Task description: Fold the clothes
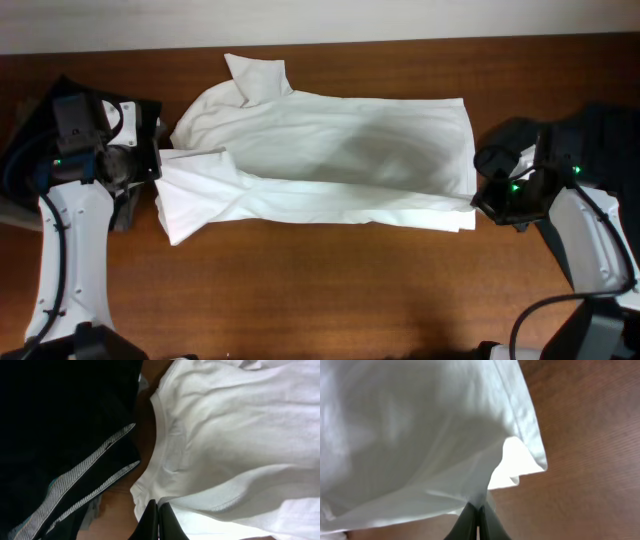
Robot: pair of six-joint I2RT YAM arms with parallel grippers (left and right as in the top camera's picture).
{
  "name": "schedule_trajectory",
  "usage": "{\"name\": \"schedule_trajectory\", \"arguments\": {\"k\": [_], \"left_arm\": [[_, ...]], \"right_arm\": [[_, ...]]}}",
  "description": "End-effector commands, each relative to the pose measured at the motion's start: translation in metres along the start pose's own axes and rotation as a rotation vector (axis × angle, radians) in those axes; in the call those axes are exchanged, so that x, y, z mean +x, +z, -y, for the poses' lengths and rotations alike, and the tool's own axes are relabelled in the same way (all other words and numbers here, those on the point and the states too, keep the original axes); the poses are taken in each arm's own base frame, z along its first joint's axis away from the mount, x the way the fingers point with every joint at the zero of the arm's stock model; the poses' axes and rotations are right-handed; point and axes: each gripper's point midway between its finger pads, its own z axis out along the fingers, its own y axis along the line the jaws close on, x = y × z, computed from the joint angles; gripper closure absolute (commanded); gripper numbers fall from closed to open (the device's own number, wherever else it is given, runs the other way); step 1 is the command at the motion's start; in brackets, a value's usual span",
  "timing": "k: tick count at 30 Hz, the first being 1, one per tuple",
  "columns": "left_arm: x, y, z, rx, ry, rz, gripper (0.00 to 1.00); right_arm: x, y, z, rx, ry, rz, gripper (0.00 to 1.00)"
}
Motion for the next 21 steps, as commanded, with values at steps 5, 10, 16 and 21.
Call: {"name": "schedule_trajectory", "arguments": {"k": [5, 10, 16, 21], "left_arm": [[-0.013, 0.048, 0.014, 0.06, 0.067, -0.003, 0.93], [-0.004, 0.045, 0.0, -0.017, 0.064, -0.043, 0.38], [0.056, 0.04, 0.006, 0.011, 0.031, -0.279, 0.37], [0.105, 0.054, 0.012, 0.035, -0.002, -0.399, 0.42]], "right_arm": [[-0.036, 0.019, -0.014, -0.068, -0.044, 0.078, 0.96], [-0.035, 0.02, -0.013, -0.063, -0.148, 0.072, 0.55], [0.025, 0.031, 0.021, 0.06, -0.128, -0.146, 0.58], [0.033, 0.073, 0.037, 0.064, -0.152, -0.121, 0.6]]}}
